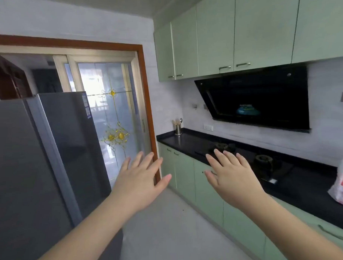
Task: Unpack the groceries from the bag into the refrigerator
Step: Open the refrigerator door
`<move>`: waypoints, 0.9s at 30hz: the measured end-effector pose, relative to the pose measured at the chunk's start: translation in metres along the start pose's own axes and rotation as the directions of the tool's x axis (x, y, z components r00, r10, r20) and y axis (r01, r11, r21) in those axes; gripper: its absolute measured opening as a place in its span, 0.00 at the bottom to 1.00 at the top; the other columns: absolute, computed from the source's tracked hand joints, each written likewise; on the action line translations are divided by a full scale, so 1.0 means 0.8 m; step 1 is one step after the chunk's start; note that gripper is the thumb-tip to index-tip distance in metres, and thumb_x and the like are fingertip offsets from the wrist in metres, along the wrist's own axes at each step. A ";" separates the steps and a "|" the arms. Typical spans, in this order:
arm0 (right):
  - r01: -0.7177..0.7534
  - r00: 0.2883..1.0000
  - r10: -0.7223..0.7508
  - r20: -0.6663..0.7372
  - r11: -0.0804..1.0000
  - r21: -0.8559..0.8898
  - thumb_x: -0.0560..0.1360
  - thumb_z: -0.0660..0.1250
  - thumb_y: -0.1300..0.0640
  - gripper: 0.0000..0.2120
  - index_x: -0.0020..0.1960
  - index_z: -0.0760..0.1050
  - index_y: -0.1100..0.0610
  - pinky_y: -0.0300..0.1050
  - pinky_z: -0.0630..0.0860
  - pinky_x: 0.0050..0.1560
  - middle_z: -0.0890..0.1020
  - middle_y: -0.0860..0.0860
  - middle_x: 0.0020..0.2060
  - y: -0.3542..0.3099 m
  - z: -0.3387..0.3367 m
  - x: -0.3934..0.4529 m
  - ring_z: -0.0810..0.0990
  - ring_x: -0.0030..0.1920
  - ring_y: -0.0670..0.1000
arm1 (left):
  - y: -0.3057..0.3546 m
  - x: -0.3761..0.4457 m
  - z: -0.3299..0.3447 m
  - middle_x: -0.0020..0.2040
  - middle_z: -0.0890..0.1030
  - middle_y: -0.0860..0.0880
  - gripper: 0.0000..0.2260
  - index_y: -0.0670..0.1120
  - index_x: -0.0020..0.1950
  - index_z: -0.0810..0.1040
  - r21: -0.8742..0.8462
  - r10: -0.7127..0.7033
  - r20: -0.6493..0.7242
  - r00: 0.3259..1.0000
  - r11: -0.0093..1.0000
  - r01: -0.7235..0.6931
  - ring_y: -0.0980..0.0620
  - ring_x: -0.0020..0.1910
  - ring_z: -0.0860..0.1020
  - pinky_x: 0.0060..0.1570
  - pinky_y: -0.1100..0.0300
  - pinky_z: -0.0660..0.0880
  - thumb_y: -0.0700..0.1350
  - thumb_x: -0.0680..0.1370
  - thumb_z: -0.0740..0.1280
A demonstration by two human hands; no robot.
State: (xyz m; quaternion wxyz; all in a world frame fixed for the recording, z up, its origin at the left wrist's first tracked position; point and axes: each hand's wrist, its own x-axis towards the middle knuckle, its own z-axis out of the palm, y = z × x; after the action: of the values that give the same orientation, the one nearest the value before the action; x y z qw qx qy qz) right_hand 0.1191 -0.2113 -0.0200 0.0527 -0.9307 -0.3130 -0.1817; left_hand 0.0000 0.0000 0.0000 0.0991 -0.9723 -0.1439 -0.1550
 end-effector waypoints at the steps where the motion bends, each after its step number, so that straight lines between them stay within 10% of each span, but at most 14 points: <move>1: 0.005 1.000 -0.005 -0.011 1.000 0.011 0.71 0.29 0.38 0.40 0.77 0.56 0.48 0.55 0.50 0.75 0.61 0.51 0.77 -0.002 0.006 0.009 0.57 0.76 0.54 | -0.005 0.005 0.003 0.80 0.51 0.53 0.48 0.58 0.79 0.50 0.001 0.000 0.005 1.000 1.000 0.000 0.48 0.79 0.45 0.76 0.45 0.43 0.71 0.63 0.21; 17: 0.075 0.994 -0.077 0.073 0.997 0.038 0.81 0.44 0.40 0.26 0.77 0.56 0.47 0.52 0.45 0.76 0.55 0.50 0.78 -0.128 0.121 0.215 0.51 0.78 0.51 | -0.186 0.143 0.125 0.80 0.51 0.51 0.31 0.57 0.79 0.51 0.022 -0.103 0.013 0.995 0.994 0.103 0.47 0.79 0.44 0.75 0.47 0.42 0.66 0.78 0.40; 27: 0.056 0.993 -0.060 0.106 0.997 0.045 0.81 0.43 0.40 0.27 0.77 0.55 0.48 0.52 0.49 0.76 0.56 0.50 0.78 -0.133 0.181 0.330 0.51 0.78 0.52 | -0.227 0.251 0.198 0.79 0.57 0.49 0.41 0.55 0.77 0.58 0.000 -0.068 0.036 0.997 0.998 0.068 0.46 0.78 0.52 0.74 0.49 0.51 0.68 0.69 0.31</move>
State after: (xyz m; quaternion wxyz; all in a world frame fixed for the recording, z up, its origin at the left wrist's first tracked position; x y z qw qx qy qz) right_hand 0.2943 0.0534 -0.0583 0.0498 -0.9283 -0.3461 -0.1266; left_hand 0.1696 0.2577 -0.0545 0.0907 -0.9696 -0.1785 -0.1410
